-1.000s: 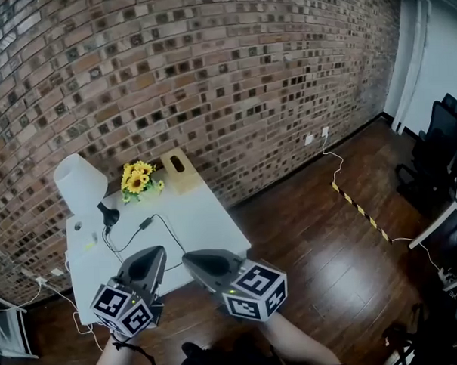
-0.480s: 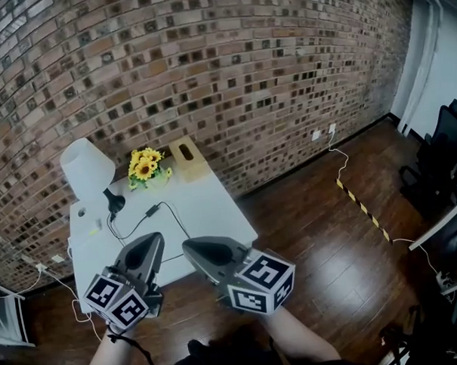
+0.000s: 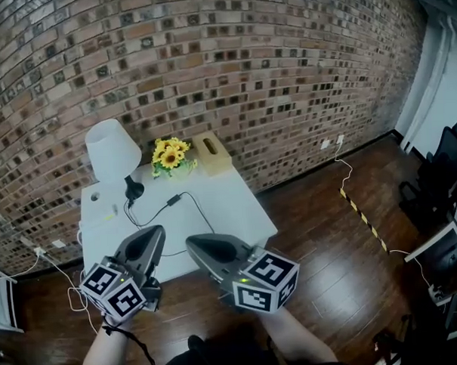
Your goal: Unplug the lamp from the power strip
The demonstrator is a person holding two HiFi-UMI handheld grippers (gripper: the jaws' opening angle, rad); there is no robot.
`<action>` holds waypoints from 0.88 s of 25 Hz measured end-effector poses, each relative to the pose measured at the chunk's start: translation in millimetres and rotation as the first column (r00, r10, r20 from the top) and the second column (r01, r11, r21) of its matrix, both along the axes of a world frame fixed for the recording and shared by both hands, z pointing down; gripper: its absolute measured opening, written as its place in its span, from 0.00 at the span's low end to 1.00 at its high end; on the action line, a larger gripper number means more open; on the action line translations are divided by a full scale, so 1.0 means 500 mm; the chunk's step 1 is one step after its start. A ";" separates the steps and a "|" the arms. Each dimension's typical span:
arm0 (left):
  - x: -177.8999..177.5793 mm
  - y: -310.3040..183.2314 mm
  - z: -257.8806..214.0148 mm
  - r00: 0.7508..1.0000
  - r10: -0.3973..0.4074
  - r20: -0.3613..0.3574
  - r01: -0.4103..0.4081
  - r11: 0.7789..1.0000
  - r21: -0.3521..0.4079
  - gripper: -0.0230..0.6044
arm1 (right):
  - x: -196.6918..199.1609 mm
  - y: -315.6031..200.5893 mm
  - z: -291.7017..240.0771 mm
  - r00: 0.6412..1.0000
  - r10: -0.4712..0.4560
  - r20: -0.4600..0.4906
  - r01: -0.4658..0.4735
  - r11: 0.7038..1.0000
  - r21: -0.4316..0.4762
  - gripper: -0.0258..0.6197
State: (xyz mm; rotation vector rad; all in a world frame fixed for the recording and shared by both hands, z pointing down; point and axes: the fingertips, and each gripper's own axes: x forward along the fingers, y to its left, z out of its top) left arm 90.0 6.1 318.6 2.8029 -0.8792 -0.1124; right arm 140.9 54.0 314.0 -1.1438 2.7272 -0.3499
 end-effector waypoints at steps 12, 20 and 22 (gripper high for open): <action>-0.148 0.019 0.045 0.998 0.027 -0.049 -0.030 0.998 -0.063 0.05 | -0.158 0.022 0.023 0.999 -0.003 -0.054 0.000 0.999 -0.039 0.03; -0.164 0.000 0.062 0.989 0.071 -0.126 -0.082 0.993 -0.087 0.05 | -0.172 0.037 0.048 0.991 0.072 -0.115 -0.082 0.993 -0.085 0.03; -0.146 0.006 0.071 0.985 0.104 -0.136 -0.117 0.989 -0.094 0.05 | -0.157 0.043 0.054 0.986 0.105 -0.131 -0.118 0.989 -0.094 0.03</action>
